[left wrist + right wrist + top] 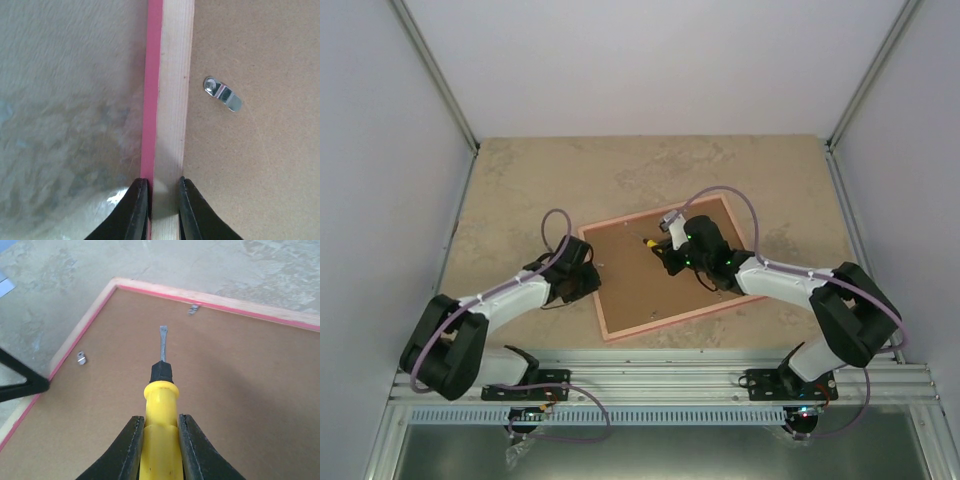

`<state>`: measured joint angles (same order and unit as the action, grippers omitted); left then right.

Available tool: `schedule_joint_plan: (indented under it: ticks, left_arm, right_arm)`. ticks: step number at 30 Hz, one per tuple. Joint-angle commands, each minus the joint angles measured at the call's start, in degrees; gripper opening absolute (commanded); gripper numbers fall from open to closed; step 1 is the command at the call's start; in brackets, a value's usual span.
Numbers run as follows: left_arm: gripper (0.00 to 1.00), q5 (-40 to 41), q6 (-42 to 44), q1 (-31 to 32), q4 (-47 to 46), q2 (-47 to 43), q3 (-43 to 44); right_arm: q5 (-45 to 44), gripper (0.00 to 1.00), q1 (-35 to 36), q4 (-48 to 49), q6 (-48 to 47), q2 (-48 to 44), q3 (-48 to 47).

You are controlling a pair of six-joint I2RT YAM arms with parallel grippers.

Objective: Take the photo out of the frame

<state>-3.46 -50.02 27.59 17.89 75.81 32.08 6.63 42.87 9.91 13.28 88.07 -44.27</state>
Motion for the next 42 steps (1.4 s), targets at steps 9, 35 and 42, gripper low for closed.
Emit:
schedule_joint_plan:
  ticks: [9, 35, 42]
  left_arm:
    - [0.18, -0.7, -13.4, 4.9, -4.7, -9.7, -5.8]
    - [0.74, 12.6, 31.3, -0.1, 18.9, 9.6, 29.1]
    - [0.79, 10.0, 42.0, -2.6, 21.0, 22.4, 40.3]
  right_arm:
    - [-1.8, 0.0, -1.5, 3.6, 2.0, -2.5, 2.0]
    - [-2.2, 0.0, -2.5, 6.7, 1.9, -5.4, 5.0]
    - [-2.0, 0.0, -2.5, 8.5, 1.7, -6.4, 6.3]
